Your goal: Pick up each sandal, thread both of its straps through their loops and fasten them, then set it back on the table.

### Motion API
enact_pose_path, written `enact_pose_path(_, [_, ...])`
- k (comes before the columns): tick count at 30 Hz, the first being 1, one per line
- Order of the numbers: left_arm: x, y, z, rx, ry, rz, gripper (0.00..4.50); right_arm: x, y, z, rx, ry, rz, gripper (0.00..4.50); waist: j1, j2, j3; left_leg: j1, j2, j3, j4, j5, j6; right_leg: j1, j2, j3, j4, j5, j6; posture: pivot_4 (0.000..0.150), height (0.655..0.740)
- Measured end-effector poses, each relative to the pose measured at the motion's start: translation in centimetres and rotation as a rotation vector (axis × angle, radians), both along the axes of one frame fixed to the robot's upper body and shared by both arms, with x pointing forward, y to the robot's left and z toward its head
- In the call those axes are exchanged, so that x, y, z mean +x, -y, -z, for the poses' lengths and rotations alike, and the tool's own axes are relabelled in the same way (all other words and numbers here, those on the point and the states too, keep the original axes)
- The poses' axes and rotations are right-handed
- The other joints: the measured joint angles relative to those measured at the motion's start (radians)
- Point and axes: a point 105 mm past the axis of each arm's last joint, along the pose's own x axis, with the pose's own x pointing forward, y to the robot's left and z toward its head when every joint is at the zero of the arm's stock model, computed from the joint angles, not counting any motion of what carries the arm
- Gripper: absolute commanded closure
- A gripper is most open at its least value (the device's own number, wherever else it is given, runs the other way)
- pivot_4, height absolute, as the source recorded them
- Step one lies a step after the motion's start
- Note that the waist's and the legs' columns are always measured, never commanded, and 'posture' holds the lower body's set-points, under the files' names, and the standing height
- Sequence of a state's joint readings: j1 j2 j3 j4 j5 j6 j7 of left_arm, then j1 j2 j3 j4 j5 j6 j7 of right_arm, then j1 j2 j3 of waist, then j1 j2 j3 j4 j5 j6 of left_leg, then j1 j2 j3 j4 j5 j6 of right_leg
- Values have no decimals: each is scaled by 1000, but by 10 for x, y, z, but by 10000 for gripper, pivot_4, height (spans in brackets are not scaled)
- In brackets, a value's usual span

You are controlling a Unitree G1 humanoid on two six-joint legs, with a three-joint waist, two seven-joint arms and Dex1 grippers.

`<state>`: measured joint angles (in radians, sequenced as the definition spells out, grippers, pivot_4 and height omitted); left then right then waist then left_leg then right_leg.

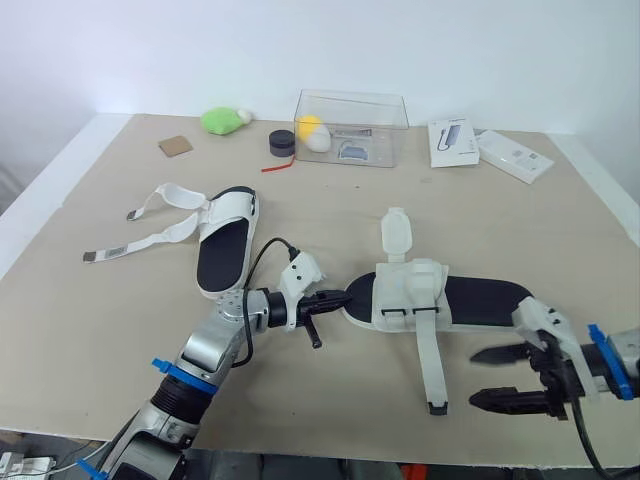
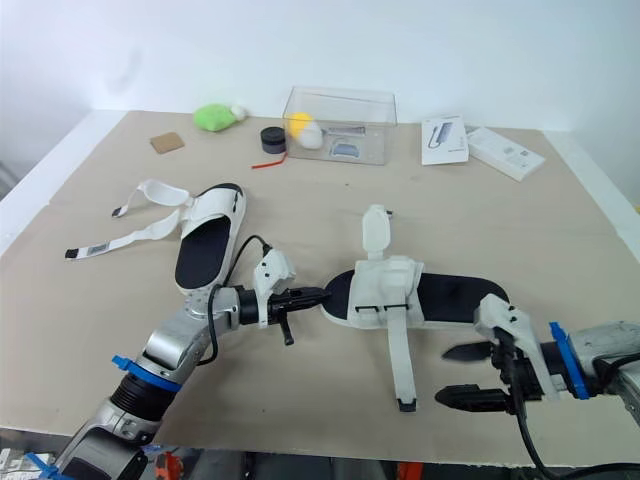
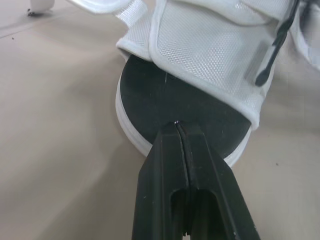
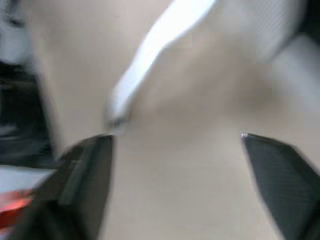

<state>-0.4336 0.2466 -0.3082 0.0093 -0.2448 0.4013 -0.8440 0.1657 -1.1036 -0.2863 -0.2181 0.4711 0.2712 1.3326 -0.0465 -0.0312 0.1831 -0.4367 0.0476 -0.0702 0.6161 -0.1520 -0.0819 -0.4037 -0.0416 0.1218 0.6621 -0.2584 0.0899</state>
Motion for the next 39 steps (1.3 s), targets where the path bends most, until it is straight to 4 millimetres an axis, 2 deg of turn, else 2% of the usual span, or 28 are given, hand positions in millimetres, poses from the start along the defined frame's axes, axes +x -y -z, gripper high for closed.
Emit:
enact_pose_path(2, [-1,1,1,-1,-3,0,45000,9,9,2,-99,206,-101,633,-1,0,0,0,0,0,1,0,0,0,0,0,0,1,1,1500,7400])
enact_pose_path(4, [-1,1,1,-1,-5,0,45000,14,14,5,-167,325,-164,633,-2,0,0,1,0,0,1,0,0,1,0,0,0,1,2,1500,7400])
enact_pose_path(7, [-2,2,2,-2,-9,0,45000,24,8,-2,-186,565,-274,633,-4,1,0,4,0,0,1,1,0,4,0,0,0,2,2,1500,7400])
enact_pose_path(10, [-2,3,2,-3,-9,3,45000,19,-1,-6,-219,744,-441,633,-3,1,0,7,0,0,0,1,0,8,0,0,0,1,0,1500,7400])
enact_pose_path(12, [-2,3,3,-3,-10,4,45000,12,-4,1,-227,784,-514,633,-1,1,0,7,0,0,0,1,-1,9,0,0,0,0,0,1500,7400])
enact_pose_path(15, [-2,3,3,-3,-12,3,45000,-7,-4,23,-231,792,-621,633,-1,1,0,9,0,0,-1,-1,-1,13,-1,1,-4,0,0,1500,7400])
enact_pose_path(18, [-1,2,3,-2,-13,-1,45000,-15,-1,24,-250,867,-692,633,-2,1,0,14,-1,1,-1,-1,0,18,-1,1,-7,0,-1,1500,7400])
enact_pose_path(23, [-1,2,4,-2,-15,-5,45000,-6,4,19,-323,1021,-783,633,-7,1,1,16,-1,2,0,0,1,23,-1,3,-12,2,-4,1500,7400])
enact_pose_path(28, [-2,4,4,-9,-18,1,45000,8,-3,8,-350,1109,-793,633,-5,1,0,16,-2,2,-1,0,1,23,-1,5,-13,2,-5,1500,7400])
enact_pose_path(36, [-2,5,4,-11,-19,2,45000,5,-6,18,-360,1089,-828,633,-2,2,0,17,-2,1,-6,0,1,23,-1,5,-14,2,-3,1500,7400])
enact_pose_path(39, [-1,5,4,-10,-20,-1,45000,-2,-16,21,-322,1107,-864,633,-2,1,0,19,-2,1,-6,0,1,25,-1,5,-14,2,-3,1500,7400])
